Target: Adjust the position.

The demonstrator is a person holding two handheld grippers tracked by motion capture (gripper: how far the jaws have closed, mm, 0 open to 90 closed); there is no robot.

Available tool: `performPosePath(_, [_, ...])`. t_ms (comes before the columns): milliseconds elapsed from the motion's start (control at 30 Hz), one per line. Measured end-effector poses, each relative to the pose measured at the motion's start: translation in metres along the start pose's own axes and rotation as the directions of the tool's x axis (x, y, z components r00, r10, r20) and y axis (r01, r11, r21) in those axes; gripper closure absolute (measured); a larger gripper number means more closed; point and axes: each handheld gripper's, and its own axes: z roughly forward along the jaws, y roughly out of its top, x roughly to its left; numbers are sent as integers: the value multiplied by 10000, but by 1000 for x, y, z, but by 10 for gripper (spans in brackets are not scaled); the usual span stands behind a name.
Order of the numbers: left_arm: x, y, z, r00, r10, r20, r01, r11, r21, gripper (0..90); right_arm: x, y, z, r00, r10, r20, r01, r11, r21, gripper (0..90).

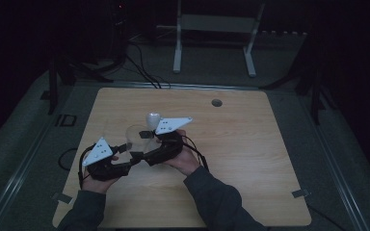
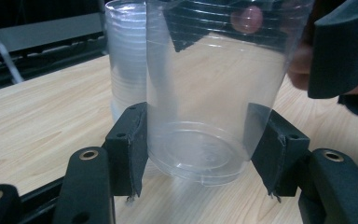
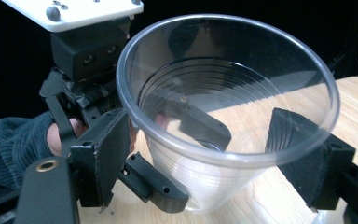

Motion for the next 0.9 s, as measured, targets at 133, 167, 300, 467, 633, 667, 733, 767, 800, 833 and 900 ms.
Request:
performPosePath(133, [0,-1,1,9993,-272,242,278,9993,-238,422,0,1,-2,10000,-18,33,19,9996,-265,195])
performPosePath(167, [0,-1,1,9992,-293,285,300,9992,-245,422,0,1,-2,10000,-8,95,11,9995,-315,192])
performPosePath(300, [0,-3,3,9977,-428,532,444,9986,-280,422,0,2,-4,9999,4,119,3,9984,-557,192])
performPosePath(467, [1,-4,4,9953,-569,786,605,9972,-438,422,0,3,-5,9999,92,73,-86,9969,-784,195])
performPosePath(633, [2,-6,5,9918,-778,1014,840,9947,-586,422,1,4,-5,9998,6,203,13,9954,-955,226])
performPosePath(667, [2,-6,5,9912,-797,1059,866,9943,-619,422,1,4,-6,9998,64,207,-43,9951,-992,229])
performPosePath(733, [3,-7,6,9901,-843,1124,923,9934,-685,422,1,4,-6,9996,62,258,-35,9946,-1042,231])
performPosePath(767, [3,-7,6,9896,-863,1146,949,9930,-710,422,1,4,-6,9996,70,258,-42,9942,-1070,233])
performPosePath(800, [3,-7,6,9887,-903,1193,996,9922,-745,422,0,5,-6,9996,86,254,-58,9941,-1080,244])
performPosePath(833, [4,-8,6,9882,-927,1219,1024,9919,-755,422,0,5,-7,9996,80,275,-49,9940,-1096,253])
performPosePath(900, [4,-8,6,9873,-947,1274,1051,9915,-770,421,0,5,-7,9997,69,254,-39,9934,-1150,276])
